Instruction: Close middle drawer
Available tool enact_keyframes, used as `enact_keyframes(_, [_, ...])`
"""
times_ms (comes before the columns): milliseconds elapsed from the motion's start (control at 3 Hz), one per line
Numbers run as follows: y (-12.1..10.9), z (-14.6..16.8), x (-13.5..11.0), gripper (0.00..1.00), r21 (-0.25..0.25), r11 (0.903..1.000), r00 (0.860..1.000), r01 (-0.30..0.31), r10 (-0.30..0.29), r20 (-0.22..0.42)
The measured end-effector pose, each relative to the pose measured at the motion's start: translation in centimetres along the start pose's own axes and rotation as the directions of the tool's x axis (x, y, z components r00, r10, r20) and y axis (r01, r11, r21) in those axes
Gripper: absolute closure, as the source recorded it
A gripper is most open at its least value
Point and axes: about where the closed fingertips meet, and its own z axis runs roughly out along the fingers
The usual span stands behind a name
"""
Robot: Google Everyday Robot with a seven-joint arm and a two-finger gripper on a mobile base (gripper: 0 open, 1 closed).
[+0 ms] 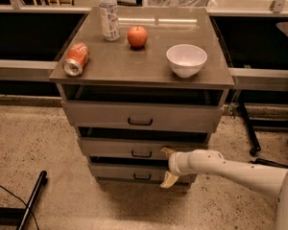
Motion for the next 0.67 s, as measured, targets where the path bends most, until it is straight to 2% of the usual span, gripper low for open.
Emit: enact_keyframes(667, [0.6, -0.19, -0.19, 0.0, 0.0, 1.0, 1.0, 0.0, 0.0, 0.0])
